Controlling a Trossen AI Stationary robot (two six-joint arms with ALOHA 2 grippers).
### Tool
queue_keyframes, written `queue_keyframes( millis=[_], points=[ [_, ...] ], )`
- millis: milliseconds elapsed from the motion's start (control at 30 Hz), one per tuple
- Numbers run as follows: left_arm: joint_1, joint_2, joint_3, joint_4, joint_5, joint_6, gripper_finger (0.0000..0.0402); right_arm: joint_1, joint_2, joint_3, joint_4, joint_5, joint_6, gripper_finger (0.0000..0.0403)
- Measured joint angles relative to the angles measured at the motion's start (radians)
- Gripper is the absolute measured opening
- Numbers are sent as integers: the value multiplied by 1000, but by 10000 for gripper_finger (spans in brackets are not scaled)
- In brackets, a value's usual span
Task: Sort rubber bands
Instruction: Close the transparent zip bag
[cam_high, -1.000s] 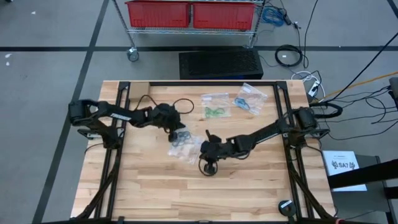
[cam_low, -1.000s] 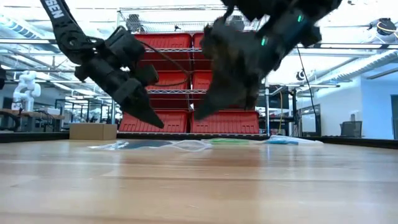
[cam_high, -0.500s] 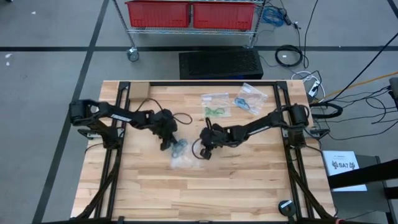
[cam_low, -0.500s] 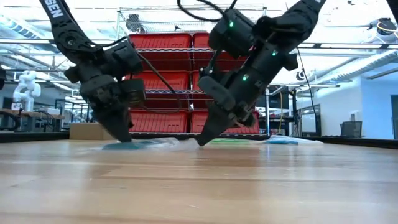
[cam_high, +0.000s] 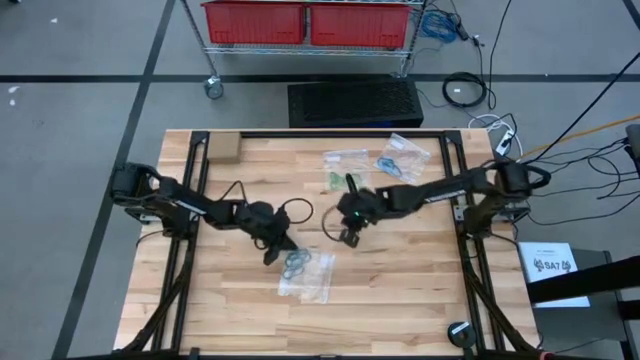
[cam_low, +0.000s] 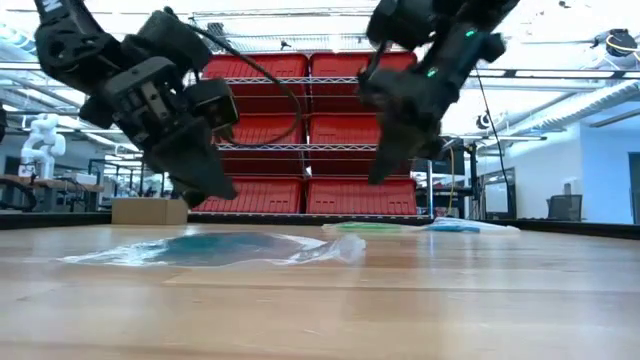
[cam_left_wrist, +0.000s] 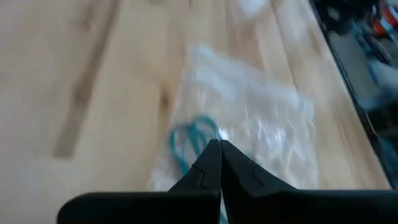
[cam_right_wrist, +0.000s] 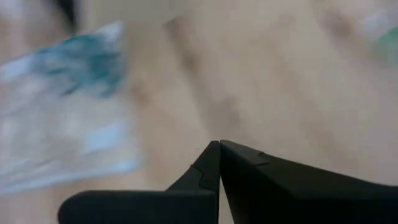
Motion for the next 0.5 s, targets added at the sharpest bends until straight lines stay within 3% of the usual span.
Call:
queue_keyframes(
  millis=[133,267,367,500],
  points=[
    [-27,0,-19,90,-129,-7,2,74,-40,-91,93,-80,158,0],
    [-19,0,-22,126,-202,21,2,191,-37,-232,365,-90,431,0],
    [11,0,-22,172,-211,45,2,277,-7,-294,599,-37,598,4],
    [63,0,-22,211,-207,54,2,353,50,-278,656,75,708,39]
  ],
)
